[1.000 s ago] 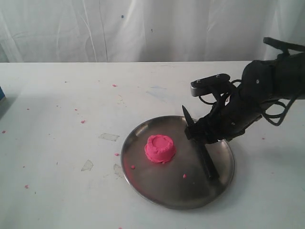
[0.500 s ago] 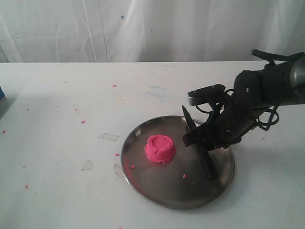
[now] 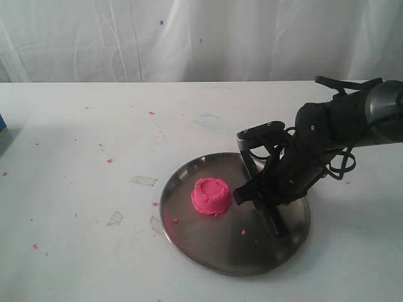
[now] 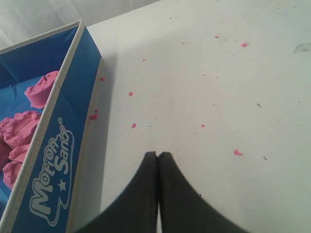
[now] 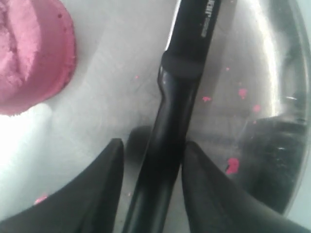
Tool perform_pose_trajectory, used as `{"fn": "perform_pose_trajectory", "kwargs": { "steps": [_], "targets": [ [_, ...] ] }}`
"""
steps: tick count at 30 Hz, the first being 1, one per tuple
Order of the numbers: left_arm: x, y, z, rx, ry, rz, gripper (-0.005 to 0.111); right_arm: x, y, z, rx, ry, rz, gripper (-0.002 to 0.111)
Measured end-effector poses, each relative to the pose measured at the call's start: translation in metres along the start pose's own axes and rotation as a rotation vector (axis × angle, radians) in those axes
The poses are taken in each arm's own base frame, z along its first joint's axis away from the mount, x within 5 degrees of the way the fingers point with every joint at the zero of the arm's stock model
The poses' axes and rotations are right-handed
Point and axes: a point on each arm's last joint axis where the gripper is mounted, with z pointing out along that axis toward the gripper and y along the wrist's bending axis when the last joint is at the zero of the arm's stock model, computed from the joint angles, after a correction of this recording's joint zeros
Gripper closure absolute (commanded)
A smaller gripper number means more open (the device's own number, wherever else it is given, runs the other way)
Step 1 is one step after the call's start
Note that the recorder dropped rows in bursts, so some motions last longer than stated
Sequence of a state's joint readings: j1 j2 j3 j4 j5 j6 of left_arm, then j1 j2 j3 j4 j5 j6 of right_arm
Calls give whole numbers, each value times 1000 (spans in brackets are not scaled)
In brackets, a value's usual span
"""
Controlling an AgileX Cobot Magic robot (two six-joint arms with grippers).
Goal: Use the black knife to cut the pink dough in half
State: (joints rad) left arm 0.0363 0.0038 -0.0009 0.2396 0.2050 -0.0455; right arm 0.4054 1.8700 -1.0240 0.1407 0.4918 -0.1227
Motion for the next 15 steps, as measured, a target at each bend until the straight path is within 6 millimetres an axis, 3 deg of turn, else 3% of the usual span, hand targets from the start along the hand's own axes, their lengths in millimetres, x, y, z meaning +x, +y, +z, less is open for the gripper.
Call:
{"fn": "perform_pose_trajectory", "kwargs": {
  "steps": [10, 15],
  "targets": [
    [0, 0, 0, 0, 0, 0, 107, 0, 1, 0, -1, 0, -2, 102],
    [0, 0, 0, 0, 0, 0, 107, 0, 0, 0, 1, 0, -4, 107]
  ]
}}
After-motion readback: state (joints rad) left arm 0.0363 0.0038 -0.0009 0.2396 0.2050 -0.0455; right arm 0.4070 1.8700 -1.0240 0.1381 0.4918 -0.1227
